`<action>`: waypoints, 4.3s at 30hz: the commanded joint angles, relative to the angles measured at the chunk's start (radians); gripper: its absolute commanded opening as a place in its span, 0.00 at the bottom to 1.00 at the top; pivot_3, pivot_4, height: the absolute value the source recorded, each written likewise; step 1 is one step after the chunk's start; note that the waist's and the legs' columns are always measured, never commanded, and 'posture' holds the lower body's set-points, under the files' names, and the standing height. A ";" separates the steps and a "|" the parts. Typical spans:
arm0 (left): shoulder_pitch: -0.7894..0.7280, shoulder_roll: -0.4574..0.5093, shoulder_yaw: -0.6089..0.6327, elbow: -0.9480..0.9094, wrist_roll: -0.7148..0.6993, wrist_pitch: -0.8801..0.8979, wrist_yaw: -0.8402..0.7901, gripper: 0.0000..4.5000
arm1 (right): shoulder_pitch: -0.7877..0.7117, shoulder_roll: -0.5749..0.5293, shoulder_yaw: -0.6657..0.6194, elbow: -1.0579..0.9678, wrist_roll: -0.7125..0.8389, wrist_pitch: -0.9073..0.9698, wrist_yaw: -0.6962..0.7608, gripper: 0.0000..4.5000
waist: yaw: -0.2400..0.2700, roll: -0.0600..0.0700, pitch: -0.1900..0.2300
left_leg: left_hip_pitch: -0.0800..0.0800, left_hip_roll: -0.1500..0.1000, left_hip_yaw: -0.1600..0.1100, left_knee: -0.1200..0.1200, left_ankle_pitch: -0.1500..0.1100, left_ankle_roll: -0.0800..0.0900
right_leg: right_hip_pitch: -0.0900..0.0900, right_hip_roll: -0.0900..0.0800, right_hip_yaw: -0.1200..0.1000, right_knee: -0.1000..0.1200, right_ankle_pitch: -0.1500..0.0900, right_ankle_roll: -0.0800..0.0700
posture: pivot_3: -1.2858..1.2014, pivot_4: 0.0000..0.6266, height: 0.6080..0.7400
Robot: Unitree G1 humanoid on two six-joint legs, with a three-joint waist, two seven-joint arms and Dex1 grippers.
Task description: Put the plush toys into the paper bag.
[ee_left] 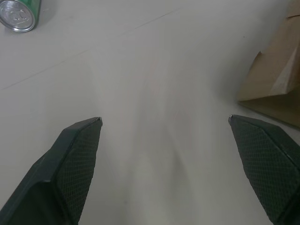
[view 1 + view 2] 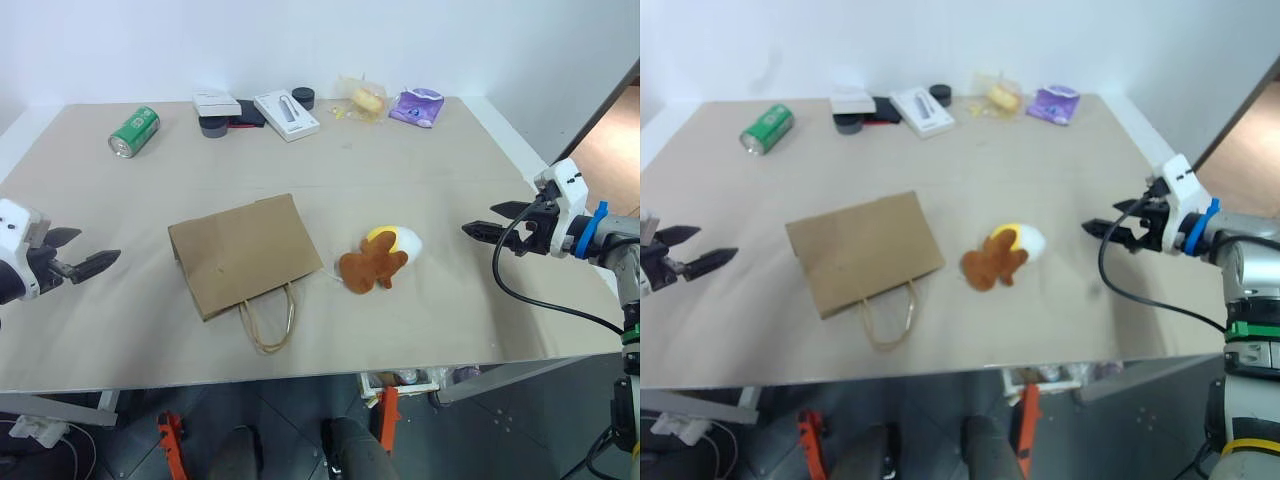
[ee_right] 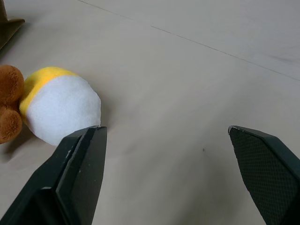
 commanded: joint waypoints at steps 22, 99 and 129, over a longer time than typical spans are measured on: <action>-0.052 -0.030 0.001 -0.041 0.003 0.012 0.035 0.99 | 0.096 0.016 -0.126 -0.139 0.077 0.050 -0.080 1.00 | 0.002 0.000 0.000 | 0.000 0.000 0.003 0.005 0.000 0.000 | 0.001 0.000 0.004 0.001 0.002 0.002 | 0.52 0.24 1.00; -0.045 -0.308 -0.585 -0.004 0.736 -1.340 0.446 0.25 | 0.347 0.129 -0.045 -0.971 0.445 0.110 -0.069 1.00 | 0.004 0.002 -0.003 | 0.009 0.001 0.004 0.014 0.000 0.000 | 0.015 0.000 0.005 0.001 0.006 0.004 | 0.52 0.24 1.00; 0.036 -0.420 -0.469 -0.470 0.252 -0.694 0.327 0.00 | 0.270 0.621 0.187 -0.678 0.252 0.068 -0.388 0.01 | 0.002 0.002 -0.004 | 0.009 0.001 0.002 0.014 0.000 0.001 | 0.016 0.001 0.005 0.001 0.006 0.004 | 0.52 0.24 1.00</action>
